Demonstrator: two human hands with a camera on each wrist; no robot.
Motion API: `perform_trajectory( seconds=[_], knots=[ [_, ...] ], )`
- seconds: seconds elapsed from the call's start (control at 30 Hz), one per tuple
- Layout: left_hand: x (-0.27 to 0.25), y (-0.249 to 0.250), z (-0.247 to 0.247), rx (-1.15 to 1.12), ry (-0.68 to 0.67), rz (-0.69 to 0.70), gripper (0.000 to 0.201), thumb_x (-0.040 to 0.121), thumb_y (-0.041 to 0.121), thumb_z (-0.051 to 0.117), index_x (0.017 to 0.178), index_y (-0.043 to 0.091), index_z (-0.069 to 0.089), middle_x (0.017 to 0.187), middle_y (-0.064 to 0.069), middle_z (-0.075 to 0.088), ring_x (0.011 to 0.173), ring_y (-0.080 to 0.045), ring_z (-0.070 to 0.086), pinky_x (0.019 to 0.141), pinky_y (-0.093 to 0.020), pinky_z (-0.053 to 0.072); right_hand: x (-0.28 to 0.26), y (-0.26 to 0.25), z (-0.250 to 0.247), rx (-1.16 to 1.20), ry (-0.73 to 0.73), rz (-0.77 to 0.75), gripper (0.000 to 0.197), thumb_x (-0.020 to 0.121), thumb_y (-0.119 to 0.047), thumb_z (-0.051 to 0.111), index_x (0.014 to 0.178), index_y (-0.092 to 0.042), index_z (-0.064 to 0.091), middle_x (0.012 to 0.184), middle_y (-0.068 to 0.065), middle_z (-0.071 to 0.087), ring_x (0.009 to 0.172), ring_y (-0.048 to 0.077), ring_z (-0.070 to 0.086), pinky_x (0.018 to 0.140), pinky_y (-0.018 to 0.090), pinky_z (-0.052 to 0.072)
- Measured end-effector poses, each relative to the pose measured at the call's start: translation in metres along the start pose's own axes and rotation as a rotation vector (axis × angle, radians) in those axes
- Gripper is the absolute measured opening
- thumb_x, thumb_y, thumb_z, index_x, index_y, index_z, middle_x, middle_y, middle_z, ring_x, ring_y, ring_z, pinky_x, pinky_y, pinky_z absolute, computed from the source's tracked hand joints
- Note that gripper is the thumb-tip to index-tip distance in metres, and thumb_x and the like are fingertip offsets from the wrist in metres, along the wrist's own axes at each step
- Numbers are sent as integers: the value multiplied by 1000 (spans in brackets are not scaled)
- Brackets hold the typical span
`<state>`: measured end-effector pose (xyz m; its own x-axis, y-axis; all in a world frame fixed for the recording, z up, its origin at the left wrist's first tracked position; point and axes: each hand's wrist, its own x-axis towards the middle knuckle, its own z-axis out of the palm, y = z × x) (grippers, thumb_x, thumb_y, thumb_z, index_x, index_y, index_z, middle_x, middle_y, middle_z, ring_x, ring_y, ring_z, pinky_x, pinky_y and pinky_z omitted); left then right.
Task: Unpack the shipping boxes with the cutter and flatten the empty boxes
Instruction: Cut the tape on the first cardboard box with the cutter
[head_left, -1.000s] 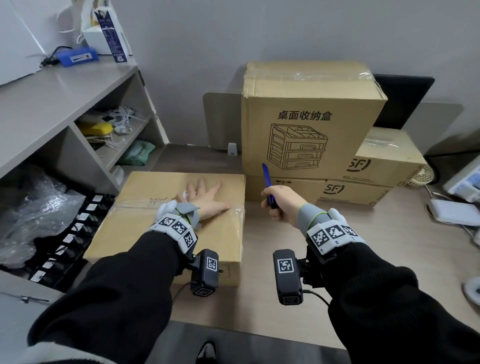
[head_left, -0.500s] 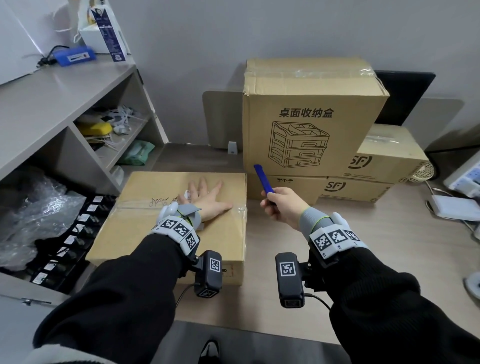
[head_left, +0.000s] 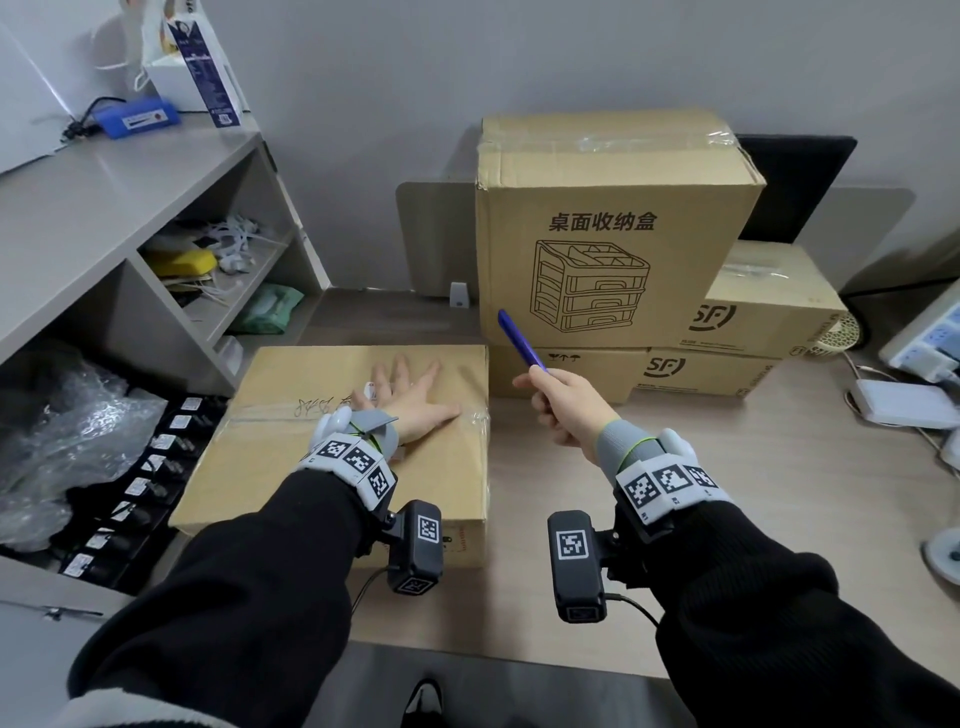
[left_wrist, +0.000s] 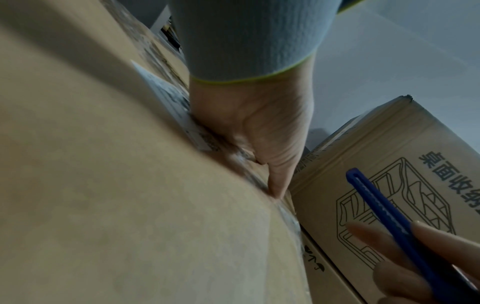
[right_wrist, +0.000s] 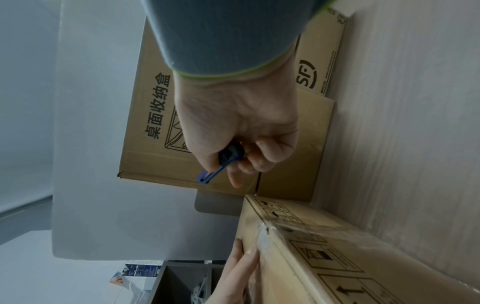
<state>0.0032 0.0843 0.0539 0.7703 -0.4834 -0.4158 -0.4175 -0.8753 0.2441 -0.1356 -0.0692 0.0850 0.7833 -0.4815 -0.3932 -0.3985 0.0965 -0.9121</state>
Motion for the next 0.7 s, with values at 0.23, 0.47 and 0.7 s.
perform_trajectory(
  seconds=[0.23,0.47,0.7],
  knots=[
    [0,0,0,-6,8,3,78,89,61,46,151,44,2,159,-3,-20,144,-31,-23,110,-61,-11,1,0,-1,-80,-8,-49,15,97,-26,43,107,-15,45,65,-2,48,42,8,34,42,19,25],
    [0,0,0,-19,12,-1,78,88,61,46,150,44,2,159,-2,-19,144,-31,-23,111,-61,-11,0,1,2,-33,-117,73,16,97,-12,33,97,-13,49,65,0,50,50,14,37,52,24,27],
    [-1,2,0,-24,16,-8,78,88,56,47,150,44,2,159,-2,-20,144,-30,-23,111,-59,-12,-1,-1,6,161,-155,185,22,91,-5,30,99,-11,49,64,2,43,50,14,32,52,24,28]
  ],
)
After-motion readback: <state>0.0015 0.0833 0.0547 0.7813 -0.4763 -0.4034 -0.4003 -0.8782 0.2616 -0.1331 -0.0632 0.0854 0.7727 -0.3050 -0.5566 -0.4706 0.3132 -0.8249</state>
